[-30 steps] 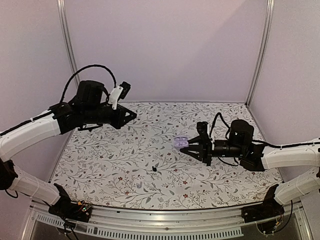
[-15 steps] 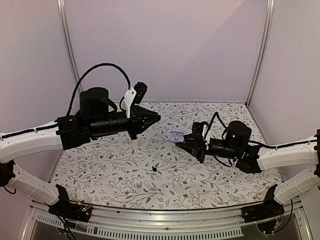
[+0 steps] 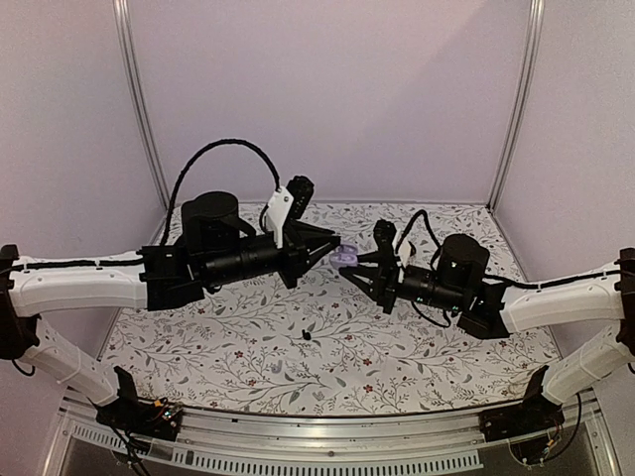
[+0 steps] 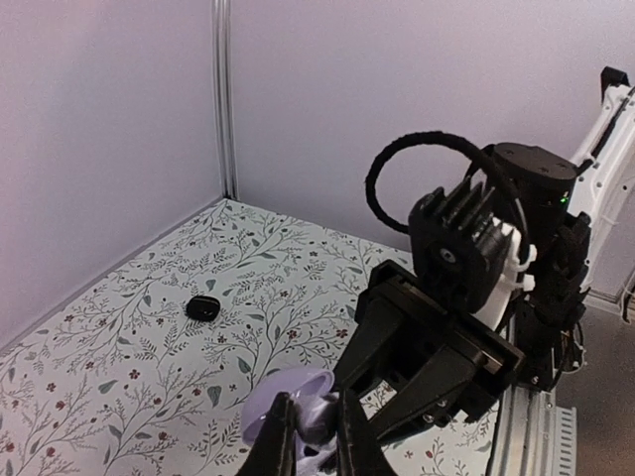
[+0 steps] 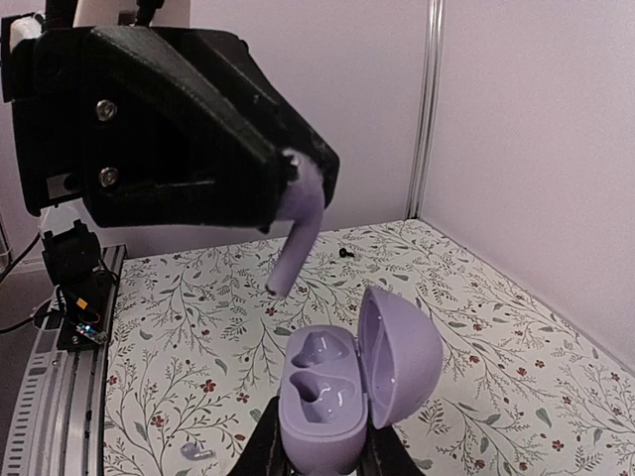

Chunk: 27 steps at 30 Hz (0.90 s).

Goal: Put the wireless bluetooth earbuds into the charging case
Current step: Insert the right earbud into the right side groove of the charging case.

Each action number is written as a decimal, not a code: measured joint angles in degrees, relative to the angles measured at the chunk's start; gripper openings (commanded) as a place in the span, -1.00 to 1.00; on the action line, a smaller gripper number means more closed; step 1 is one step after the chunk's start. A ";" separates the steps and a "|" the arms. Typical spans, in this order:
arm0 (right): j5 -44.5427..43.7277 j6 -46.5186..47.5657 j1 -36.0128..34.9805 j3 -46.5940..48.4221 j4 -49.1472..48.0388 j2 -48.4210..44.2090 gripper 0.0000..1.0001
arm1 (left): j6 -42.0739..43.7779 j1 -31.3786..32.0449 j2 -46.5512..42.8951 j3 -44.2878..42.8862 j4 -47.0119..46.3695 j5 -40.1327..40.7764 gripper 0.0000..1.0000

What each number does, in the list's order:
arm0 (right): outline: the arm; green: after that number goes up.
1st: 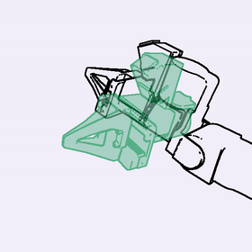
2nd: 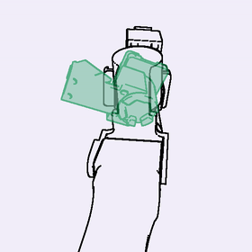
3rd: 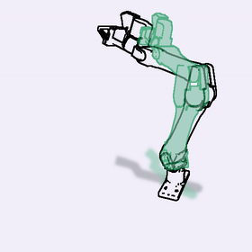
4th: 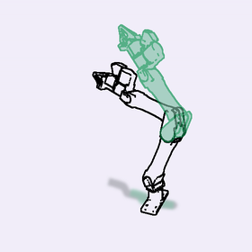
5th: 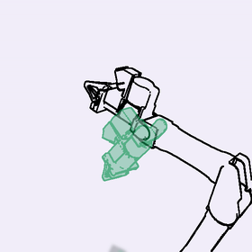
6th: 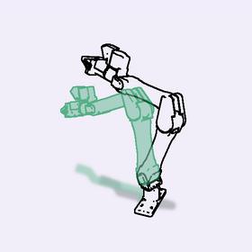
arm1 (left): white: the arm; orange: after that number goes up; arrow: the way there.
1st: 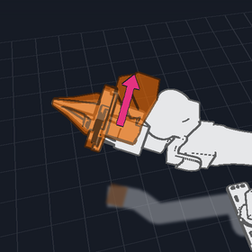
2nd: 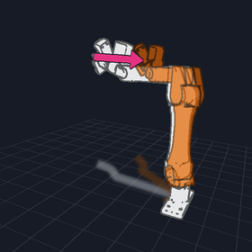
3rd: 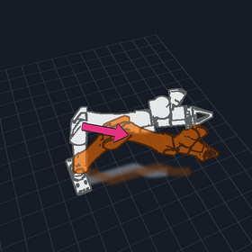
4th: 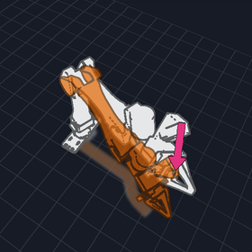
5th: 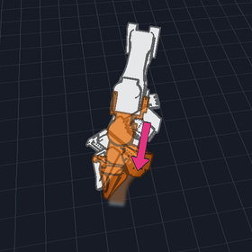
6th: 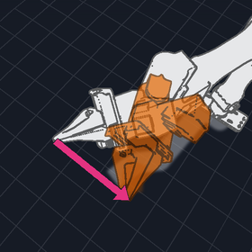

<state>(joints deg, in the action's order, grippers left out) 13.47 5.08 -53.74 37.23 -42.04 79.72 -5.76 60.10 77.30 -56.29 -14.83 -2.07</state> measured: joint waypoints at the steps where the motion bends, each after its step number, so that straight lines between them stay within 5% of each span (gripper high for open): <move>1: -0.11 -0.52 -0.04 0.02 0.02 0.11 -1.00 | 0.17 0.52 0.57 0.00 -0.17 0.28 -0.95; 27: -1.33 -4.24 -0.66 1.01 0.90 0.98 -1.00 | 3.26 2.64 3.54 -0.98 0.17 7.30 -0.97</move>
<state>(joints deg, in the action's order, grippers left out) 12.14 0.84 -54.39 38.24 -41.15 80.71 -2.50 62.74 80.84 -57.28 -14.66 5.23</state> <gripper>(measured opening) 0.185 0.094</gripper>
